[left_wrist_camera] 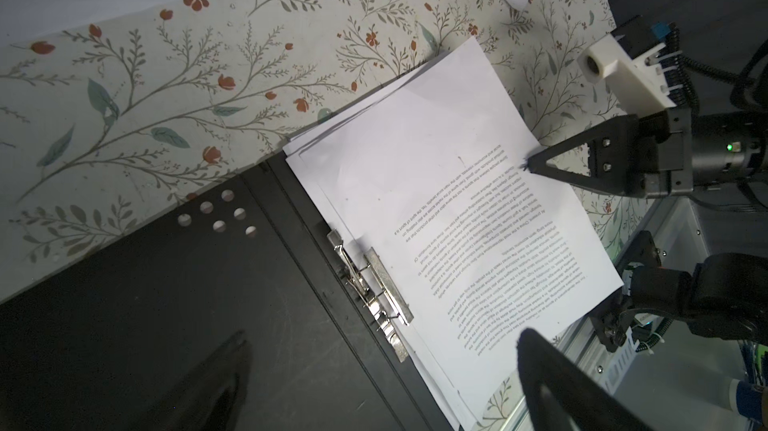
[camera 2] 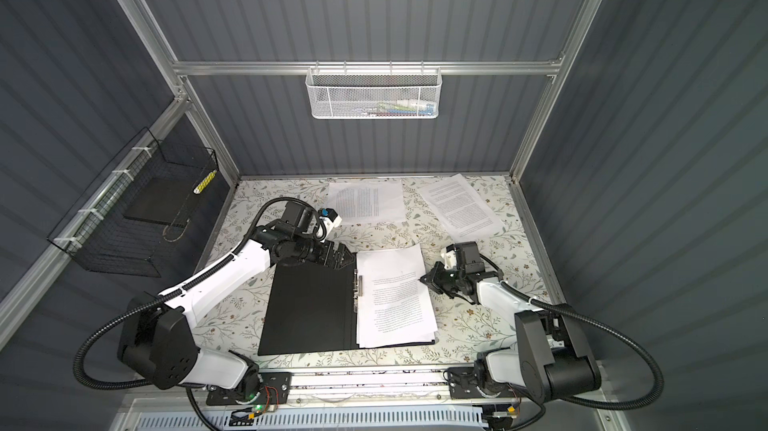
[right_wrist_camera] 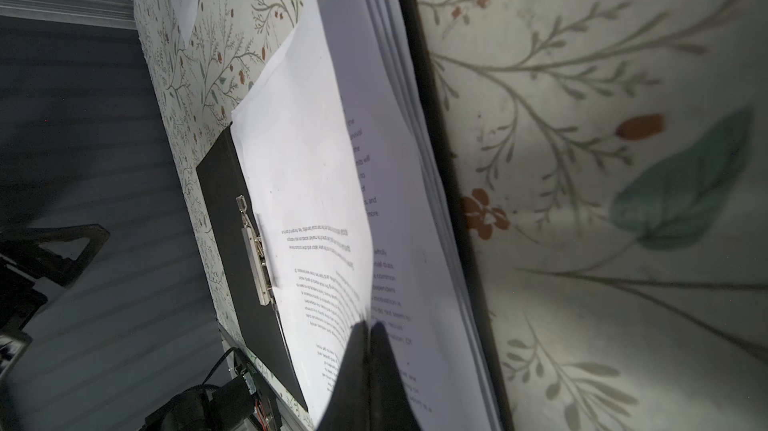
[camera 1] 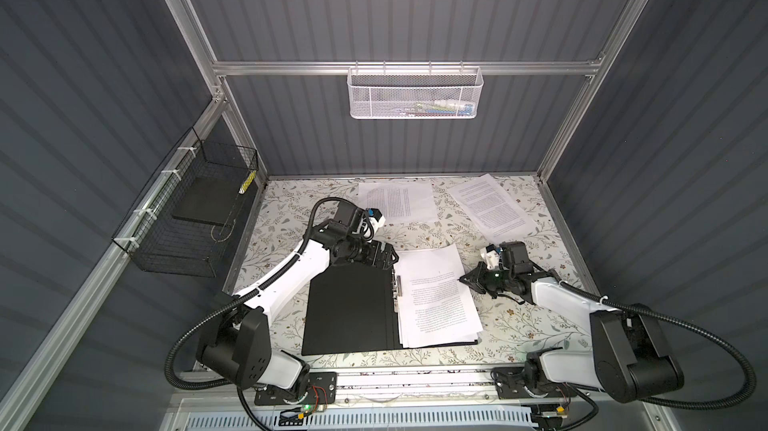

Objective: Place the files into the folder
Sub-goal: 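Hold the text sheet against the folder clip with the right gripper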

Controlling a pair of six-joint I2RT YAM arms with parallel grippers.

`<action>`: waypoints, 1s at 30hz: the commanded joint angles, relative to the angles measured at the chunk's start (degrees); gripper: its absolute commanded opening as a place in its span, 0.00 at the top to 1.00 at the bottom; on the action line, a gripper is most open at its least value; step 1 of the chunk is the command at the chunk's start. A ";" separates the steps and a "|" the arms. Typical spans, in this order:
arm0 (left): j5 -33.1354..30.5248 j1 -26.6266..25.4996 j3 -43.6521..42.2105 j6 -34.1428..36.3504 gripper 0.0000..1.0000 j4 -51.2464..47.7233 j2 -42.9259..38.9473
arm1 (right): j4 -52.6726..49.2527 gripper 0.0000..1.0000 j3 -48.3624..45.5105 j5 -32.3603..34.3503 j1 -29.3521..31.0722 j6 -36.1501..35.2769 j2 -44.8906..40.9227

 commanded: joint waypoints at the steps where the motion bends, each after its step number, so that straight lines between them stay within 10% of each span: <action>1: -0.16 0.19 0.47 -0.08 0.00 -0.05 -1.13 | 1.69 1.00 0.00 1.08 1.00 1.26 0.72; 30: -1.93 0.19 0.32 -1.08 0.00 -0.58 0.03 | 3.96 1.00 -2.30 0.42 2.11 2.15 0.68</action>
